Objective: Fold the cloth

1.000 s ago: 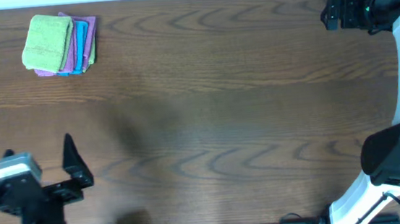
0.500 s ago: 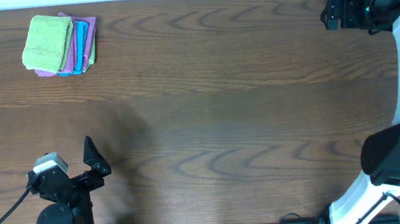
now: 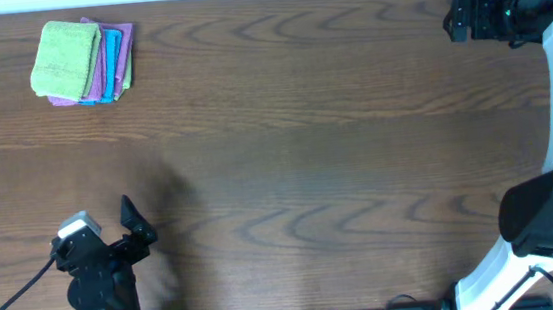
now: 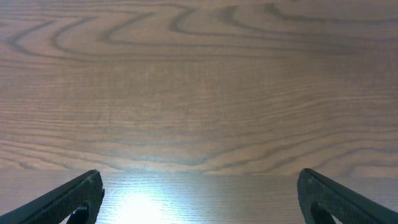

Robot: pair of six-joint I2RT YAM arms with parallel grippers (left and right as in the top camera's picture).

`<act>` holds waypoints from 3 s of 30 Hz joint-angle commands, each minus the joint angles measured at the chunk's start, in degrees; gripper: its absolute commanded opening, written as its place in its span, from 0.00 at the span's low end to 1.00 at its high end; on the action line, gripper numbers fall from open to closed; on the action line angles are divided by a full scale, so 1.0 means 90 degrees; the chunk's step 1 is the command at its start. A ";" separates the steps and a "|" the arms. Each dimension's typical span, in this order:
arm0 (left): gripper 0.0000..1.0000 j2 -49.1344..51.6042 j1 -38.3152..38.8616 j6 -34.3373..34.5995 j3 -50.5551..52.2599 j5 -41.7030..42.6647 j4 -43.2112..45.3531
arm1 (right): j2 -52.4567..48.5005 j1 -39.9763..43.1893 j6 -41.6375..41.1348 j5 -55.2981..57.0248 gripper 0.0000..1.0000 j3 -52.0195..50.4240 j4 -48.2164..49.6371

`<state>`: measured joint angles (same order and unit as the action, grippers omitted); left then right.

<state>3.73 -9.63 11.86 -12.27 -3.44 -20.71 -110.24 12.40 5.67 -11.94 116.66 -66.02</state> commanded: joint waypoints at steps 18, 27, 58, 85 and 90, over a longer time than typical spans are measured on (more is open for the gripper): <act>0.95 -0.0393 0.0039 -0.0347 0.0712 0.0034 0.0143 | -0.0056 -0.0049 0.0090 0.0015 0.99 0.0024 -0.0005; 0.95 -0.0391 0.0039 -0.1511 0.0712 0.0554 0.0141 | -0.0056 -0.0049 0.0092 0.0015 0.99 0.0024 -0.0005; 0.95 -0.0345 0.0036 -0.1511 0.0712 0.0527 0.0141 | -0.0012 -0.0041 0.0092 0.0877 0.99 0.0024 0.0019; 0.95 -0.0345 0.0036 -0.1511 0.0712 0.0529 0.0141 | 0.7822 -0.0512 -0.0102 0.0440 0.99 -0.8179 0.3682; 0.95 -0.0345 0.0036 -0.1511 0.0712 0.0529 0.0141 | 0.9207 -0.0512 -0.0102 0.0437 0.99 -0.9488 0.3891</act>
<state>0.75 -9.56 -1.37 -7.14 1.13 -19.03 -31.64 8.36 5.19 -7.55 35.68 -31.53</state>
